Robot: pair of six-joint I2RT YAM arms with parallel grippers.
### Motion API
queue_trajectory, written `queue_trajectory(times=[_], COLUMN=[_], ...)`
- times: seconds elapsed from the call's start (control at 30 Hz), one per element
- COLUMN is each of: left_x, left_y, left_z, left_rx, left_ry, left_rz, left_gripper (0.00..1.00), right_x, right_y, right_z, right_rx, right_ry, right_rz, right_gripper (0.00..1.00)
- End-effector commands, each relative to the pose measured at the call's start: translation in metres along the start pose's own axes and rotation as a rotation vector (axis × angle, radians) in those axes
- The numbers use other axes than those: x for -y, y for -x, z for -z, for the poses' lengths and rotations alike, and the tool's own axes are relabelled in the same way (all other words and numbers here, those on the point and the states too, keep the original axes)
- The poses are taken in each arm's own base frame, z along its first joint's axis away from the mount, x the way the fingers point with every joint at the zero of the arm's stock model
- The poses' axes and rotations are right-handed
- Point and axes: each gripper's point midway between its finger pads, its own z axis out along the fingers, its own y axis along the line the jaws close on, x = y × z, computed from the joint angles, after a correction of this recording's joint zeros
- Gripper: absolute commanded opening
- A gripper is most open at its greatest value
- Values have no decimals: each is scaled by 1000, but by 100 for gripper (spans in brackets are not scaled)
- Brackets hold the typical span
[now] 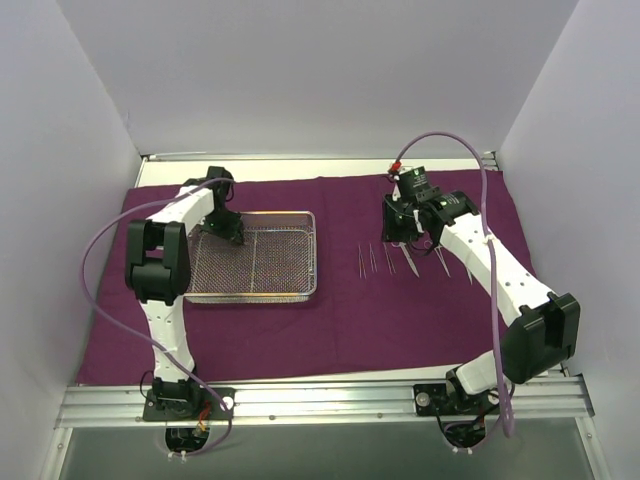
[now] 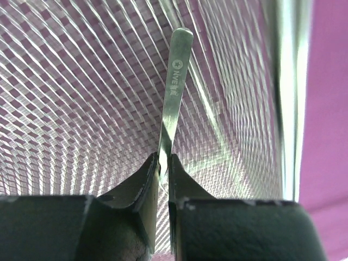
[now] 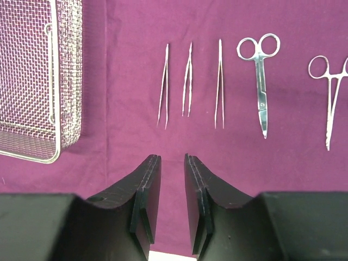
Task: Open and lay out the surgical kit
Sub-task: Pick up the medical item from the container, then place the medical item in the surgical kit.
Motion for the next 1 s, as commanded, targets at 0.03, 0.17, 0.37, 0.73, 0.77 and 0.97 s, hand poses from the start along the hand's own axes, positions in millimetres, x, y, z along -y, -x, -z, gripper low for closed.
queue_trajectory(times=[0.03, 0.17, 0.37, 0.73, 0.77, 0.97], left_x=[26, 30, 22, -36, -39, -40], left_y=[-37, -65, -116, -191, -192, -192], left_z=[63, 107, 165, 236, 238, 243], left_rx=[-60, -101, -193, -360, -360, -357], left_ry=[-187, -320, -576, -878, -885, -888], left_rz=[-241, -520, -860, -1240, -1251, -1259], left_gripper=[2, 2, 2, 2, 2, 2], right_x=[0, -10, -44, -120, -128, -163], right_y=[14, 22, 34, 56, 55, 59], right_z=[8, 9, 9, -2, -2, 2], right_rx=[22, 24, 43, 47, 44, 50], right_ry=[20, 79, 248, 445, 461, 519], right_rz=[24, 19, -44, -143, -144, -181], right_gripper=[26, 27, 31, 29, 29, 31])
